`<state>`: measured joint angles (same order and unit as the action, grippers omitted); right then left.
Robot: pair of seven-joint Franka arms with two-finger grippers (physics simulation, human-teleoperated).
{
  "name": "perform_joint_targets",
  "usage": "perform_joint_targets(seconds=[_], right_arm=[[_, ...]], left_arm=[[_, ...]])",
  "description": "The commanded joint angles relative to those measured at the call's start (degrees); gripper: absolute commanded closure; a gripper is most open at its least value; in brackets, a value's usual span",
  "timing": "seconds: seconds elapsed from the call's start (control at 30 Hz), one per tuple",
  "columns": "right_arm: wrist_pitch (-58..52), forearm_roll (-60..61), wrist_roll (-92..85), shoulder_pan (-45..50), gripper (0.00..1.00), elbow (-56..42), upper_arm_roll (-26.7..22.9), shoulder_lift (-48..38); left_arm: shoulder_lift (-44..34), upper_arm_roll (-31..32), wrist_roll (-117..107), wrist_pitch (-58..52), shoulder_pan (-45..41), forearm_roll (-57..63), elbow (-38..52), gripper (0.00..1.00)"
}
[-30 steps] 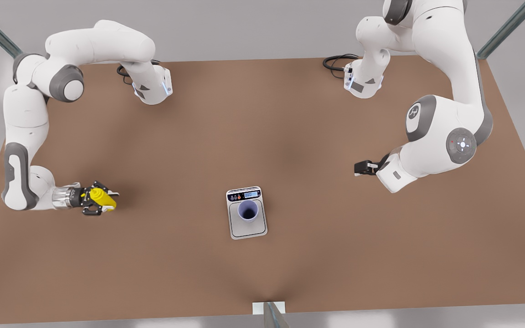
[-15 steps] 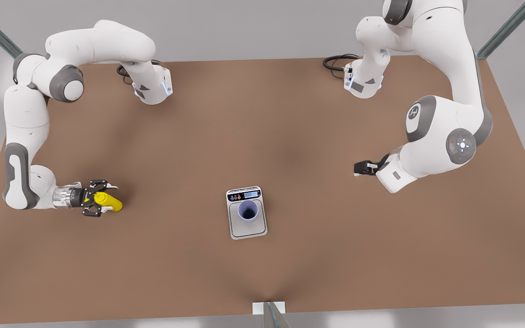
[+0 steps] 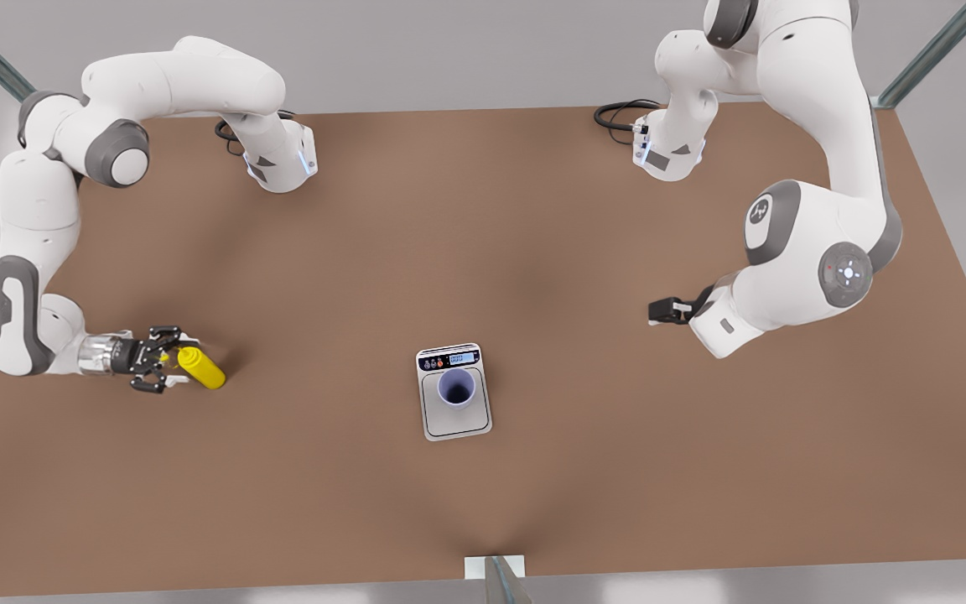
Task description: Move cup to the weight, pick up sauce bottle, pour sauce
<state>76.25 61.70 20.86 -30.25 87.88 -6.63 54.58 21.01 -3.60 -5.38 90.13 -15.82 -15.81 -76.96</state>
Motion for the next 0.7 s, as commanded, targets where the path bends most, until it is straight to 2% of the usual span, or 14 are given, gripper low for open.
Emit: perform_joint_targets(seconds=[0.0, 0.1, 0.13, 0.2, 0.27, 0.33, 0.4, 0.47, 0.5, 0.53, 0.57, 0.67], right_arm=[[-0.5, 0.0, 0.0, 0.0, 0.0, -0.1, -0.3, 0.0], [-1.0, -0.9, 0.1, -0.2, 0.0, -2.5, -3.2, -0.2], [-3.2, -3.1, 0.4, -0.3, 0.0, -6.2, -3.9, -0.2], [-5.9, -9.1, 0.5, -1.0, 0.0, -16.0, -4.5, -1.5], [-7.4, -16.6, 0.4, -0.6, 0.0, -21.6, -4.1, -8.3], [-8.1, -21.8, 0.5, 2.8, 0.0, -21.6, -3.7, -18.4], [-5.0, -37.4, 0.0, 16.1, 0.0, -21.4, -3.4, -30.0], [6.9, -54.9, -1.1, 19.6, 0.0, -15.9, 11.1, -38.7], [9.1, -56.2, -12.8, 21.8, 0.0, -13.9, 11.4, -40.6], [11.2, -58.6, -21.8, 26.6, 0.0, -12.4, 7.5, -42.1], [10.4, -58.5, -26.7, 33.5, 0.0, -11.4, 0.9, -43.6], [9.1, -58.3, -29.9, 35.9, 0.0, -11.3, 0.5, -42.9]], left_arm=[[0.0, -0.1, 0.0, 0.0, 0.0, 0.1, 0.4, 0.0], [-1.0, -0.6, 0.8, 0.8, 0.0, 0.2, 4.3, 0.0], [-1.7, -0.9, 1.0, 0.8, 0.6, 0.4, 4.6, 0.0], [-1.9, -5.8, -0.2, 0.0, 0.6, 1.7, 5.1, 0.0], [-3.3, -11.4, 0.1, -4.9, 0.6, 3.2, 5.5, 0.0], [-11.2, -9.5, 1.0, -5.3, 0.4, 10.4, -1.9, 0.0], [-11.2, -9.6, 1.0, -5.1, 0.4, 10.3, -2.4, 0.0], [-11.1, -9.6, 1.0, -5.2, 0.4, 10.3, -2.4, 0.0], [-11.0, -9.6, 0.9, -5.2, 0.4, 10.3, -2.4, 0.0], [-10.9, -9.6, 0.9, -5.2, 0.4, 10.3, -2.4, 0.0], [-10.9, -9.6, 0.9, -5.2, 0.4, 10.3, -2.4, 0.0], [-10.9, -9.6, 0.7, -5.3, 0.4, 10.3, -2.4, 0.0]])
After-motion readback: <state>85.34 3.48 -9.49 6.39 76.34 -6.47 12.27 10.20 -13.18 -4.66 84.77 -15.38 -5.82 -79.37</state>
